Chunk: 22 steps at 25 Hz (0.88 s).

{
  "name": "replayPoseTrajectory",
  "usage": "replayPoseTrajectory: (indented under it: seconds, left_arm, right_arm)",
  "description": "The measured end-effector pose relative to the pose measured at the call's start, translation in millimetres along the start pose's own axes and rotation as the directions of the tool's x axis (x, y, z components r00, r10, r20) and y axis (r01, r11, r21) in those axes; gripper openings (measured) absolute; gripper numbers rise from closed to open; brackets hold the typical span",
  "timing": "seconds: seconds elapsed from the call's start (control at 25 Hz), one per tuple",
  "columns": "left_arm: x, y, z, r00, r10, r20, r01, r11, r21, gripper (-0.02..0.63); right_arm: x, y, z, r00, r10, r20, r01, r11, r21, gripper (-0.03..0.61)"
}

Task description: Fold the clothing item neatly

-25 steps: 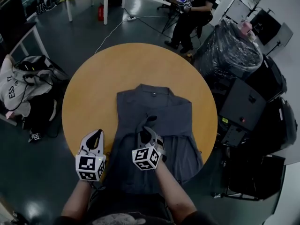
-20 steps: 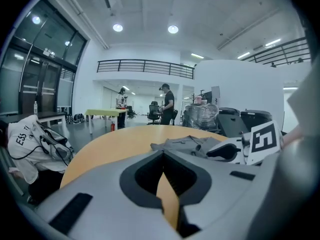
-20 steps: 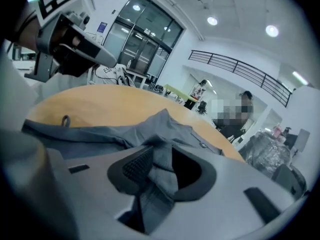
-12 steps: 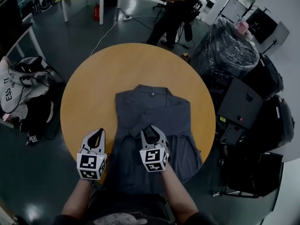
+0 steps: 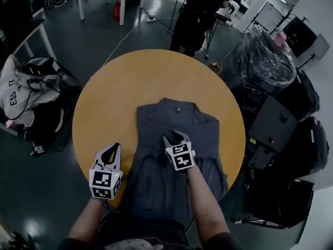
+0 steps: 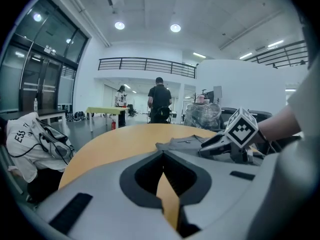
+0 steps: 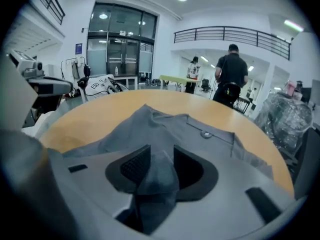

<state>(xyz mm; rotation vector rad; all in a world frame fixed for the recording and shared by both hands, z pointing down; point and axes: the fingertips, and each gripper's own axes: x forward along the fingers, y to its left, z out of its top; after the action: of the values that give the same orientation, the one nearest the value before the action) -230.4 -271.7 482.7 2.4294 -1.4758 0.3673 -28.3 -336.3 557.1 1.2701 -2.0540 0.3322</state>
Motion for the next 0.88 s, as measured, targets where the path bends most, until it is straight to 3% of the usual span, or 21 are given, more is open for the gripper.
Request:
replayPoseTrajectory:
  seconds: [0.24, 0.28, 0.36, 0.44, 0.64, 0.76, 0.88]
  left_arm:
    - [9, 10, -5, 1.000, 0.015, -0.015, -0.016, 1.000, -0.018, 0.009]
    - [10, 11, -6, 1.000, 0.016, -0.016, -0.016, 1.000, -0.023, 0.009]
    - [12, 12, -7, 1.000, 0.014, -0.018, -0.015, 0.999, -0.029, 0.009]
    - [14, 15, -7, 1.000, 0.012, -0.017, -0.013, 0.999, -0.032, 0.008]
    - [16, 26, -9, 1.000, 0.018, -0.014, -0.019, 0.999, -0.044, 0.009]
    - [16, 31, -8, 1.000, 0.023, -0.010, -0.023, 0.998, -0.051, 0.009]
    - [15, 34, -11, 1.000, 0.023, -0.014, -0.024, 0.998, -0.058, 0.009]
  right_arm:
    - [19, 6, -20, 0.988, 0.027, -0.151, -0.029, 1.000, -0.012, 0.123]
    - [18, 6, -21, 0.987, 0.016, -0.159, -0.022, 0.999, -0.033, 0.111]
    - [16, 7, -19, 0.986, -0.012, -0.169, -0.001, 0.997, -0.077, 0.008]
    - [14, 11, -15, 0.985, -0.015, -0.173, -0.003, 0.995, -0.103, 0.006]
    - [1, 28, 23, 0.997, 0.014, -0.069, -0.024, 0.988, -0.150, 0.005]
    - [-5, 47, 61, 0.995, 0.092, 0.037, -0.083, 0.978, -0.192, 0.005]
    - [1, 64, 80, 0.983, 0.164, 0.082, -0.143, 0.966, -0.217, 0.006]
